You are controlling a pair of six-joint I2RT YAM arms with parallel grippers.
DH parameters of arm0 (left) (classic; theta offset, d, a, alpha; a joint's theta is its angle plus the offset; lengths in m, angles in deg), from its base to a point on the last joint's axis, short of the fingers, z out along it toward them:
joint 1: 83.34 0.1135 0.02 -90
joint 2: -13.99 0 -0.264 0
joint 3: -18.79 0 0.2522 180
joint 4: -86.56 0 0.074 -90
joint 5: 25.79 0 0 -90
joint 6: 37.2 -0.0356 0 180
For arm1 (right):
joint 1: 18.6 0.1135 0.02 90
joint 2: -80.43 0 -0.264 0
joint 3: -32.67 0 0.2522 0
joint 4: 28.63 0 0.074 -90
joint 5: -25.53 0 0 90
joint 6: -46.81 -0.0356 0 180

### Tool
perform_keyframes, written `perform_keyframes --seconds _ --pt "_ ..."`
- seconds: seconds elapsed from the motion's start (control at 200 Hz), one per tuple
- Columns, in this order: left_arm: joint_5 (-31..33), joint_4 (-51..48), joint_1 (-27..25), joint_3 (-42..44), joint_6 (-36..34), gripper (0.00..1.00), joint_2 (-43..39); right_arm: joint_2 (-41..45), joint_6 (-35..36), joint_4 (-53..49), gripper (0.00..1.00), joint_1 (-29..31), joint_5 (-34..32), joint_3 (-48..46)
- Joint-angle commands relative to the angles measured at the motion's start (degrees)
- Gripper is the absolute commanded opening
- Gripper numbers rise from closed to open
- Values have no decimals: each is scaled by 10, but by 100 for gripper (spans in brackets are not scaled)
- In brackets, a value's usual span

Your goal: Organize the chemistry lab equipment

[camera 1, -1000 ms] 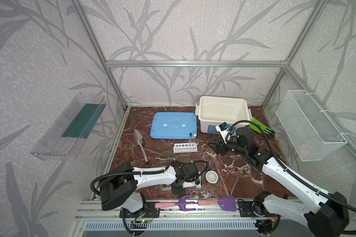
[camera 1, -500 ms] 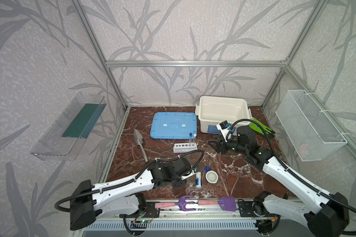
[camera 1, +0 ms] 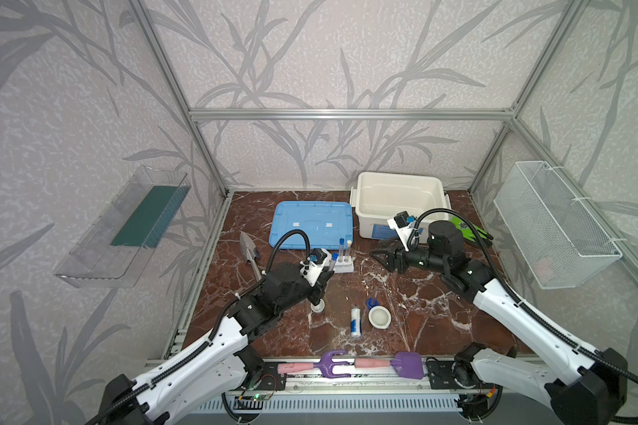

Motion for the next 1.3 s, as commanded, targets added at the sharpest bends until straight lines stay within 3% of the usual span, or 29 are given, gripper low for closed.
perform_keyframes --seconds 0.0,0.31,0.62,0.755,0.935,1.295 --pt "-45 120 3 5 41 13 15 12 -6 27 61 11 48 26" --pt "-84 149 3 5 41 13 31 -37 -34 106 57 74 51 29" --pt "-94 163 3 15 38 13 41 -80 -35 114 50 105 58 59" --pt "-96 170 3 15 34 13 50 -89 -34 118 40 112 58 65" --pt "-99 174 3 15 32 13 50 -100 -30 111 38 115 58 71" --pt "-89 188 3 20 32 14 50 -100 -29 100 19 117 48 74"
